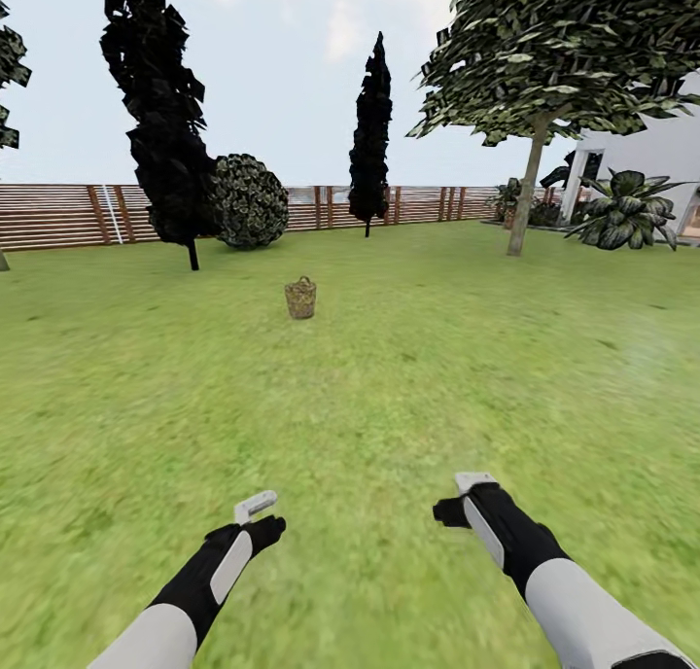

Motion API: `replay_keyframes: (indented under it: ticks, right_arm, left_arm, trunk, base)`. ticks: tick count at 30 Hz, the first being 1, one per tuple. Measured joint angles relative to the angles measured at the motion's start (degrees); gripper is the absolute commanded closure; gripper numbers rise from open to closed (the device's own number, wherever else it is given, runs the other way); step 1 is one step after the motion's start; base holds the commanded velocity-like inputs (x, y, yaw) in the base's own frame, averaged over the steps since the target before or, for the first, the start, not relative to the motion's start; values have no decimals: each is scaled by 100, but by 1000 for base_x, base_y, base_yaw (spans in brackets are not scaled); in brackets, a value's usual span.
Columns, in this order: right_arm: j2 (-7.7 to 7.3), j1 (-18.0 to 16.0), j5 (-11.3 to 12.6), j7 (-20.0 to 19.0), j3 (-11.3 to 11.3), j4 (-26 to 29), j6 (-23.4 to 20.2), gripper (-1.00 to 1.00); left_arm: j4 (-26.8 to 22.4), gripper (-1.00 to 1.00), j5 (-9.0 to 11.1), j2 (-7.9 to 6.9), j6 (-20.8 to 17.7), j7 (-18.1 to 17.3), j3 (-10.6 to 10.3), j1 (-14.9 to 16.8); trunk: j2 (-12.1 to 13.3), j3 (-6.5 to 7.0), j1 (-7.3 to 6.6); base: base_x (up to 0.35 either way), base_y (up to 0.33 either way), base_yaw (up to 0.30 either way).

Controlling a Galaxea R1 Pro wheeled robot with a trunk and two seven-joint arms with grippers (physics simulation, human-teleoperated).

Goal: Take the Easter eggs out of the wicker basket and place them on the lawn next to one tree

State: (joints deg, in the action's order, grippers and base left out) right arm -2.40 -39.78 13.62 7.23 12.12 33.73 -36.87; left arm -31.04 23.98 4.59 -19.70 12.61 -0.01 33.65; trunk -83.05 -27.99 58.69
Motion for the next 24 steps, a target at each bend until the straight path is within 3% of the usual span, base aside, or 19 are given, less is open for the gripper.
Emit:
replay_keyframes:
  ticks: [4,6,7,9,10,14,15,17,19,22,24]
  right_arm:
    - [-12,1,-222,25,1,495,-187,-100]
    - [-9,1,-255,56,-1,547,-112,-100]
    - [5,1,-297,89,-4,497,6,-100]
    - [9,1,-315,126,-22,319,48,-100]
    - [-6,1,-310,164,-37,196,63,-100]
    - [-9,1,-301,170,-40,177,62,-100]
    - [-130,0,-219,180,-80,241,-152,-100]
    - [-277,1,-160,181,-151,307,-296,-100]
    - [-335,1,-171,190,-160,390,-552,-100]
    - [-260,1,-207,201,-132,597,-917,-100]
    - [-242,1,-206,191,-135,657,-986,-100]
  left_arm:
    - [194,-100,-25,11,129,7,-6,-1]
    - [306,-100,-90,20,205,21,-10,0]
    - [376,-100,-221,17,194,14,-1,0]
    - [402,-100,-286,17,3,3,8,0]
    - [398,-100,-320,19,-380,-7,15,0]
    - [398,-100,-329,20,-531,-12,18,0]
    - [428,-100,-332,-1,-1023,-27,37,-1]
    - [459,-100,-333,-20,-1205,-52,40,0]
    - [489,-100,-339,-108,-1318,-58,53,0]
    - [549,-100,-353,-220,-1539,-56,55,0]
    - [554,-100,-367,-427,-1615,-57,53,0]
  trunk:
    - [0,0,0]
    - [0,0,0]
    - [0,-1,0]
    - [0,0,0]
    - [0,-1,0]
    - [0,0,0]
    - [0,0,0]
    - [0,0,1]
    - [0,0,1]
    - [0,0,0]
    - [0,0,0]
  base:
    - [343,0,0]
    - [343,0,0]
    - [343,0,0]
    - [343,0,0]
    - [343,0,0]
    - [342,0,0]
    - [309,0,0]
    - [258,-20,0]
    - [293,-44,0]
    - [326,-14,0]
    - [337,-3,0]
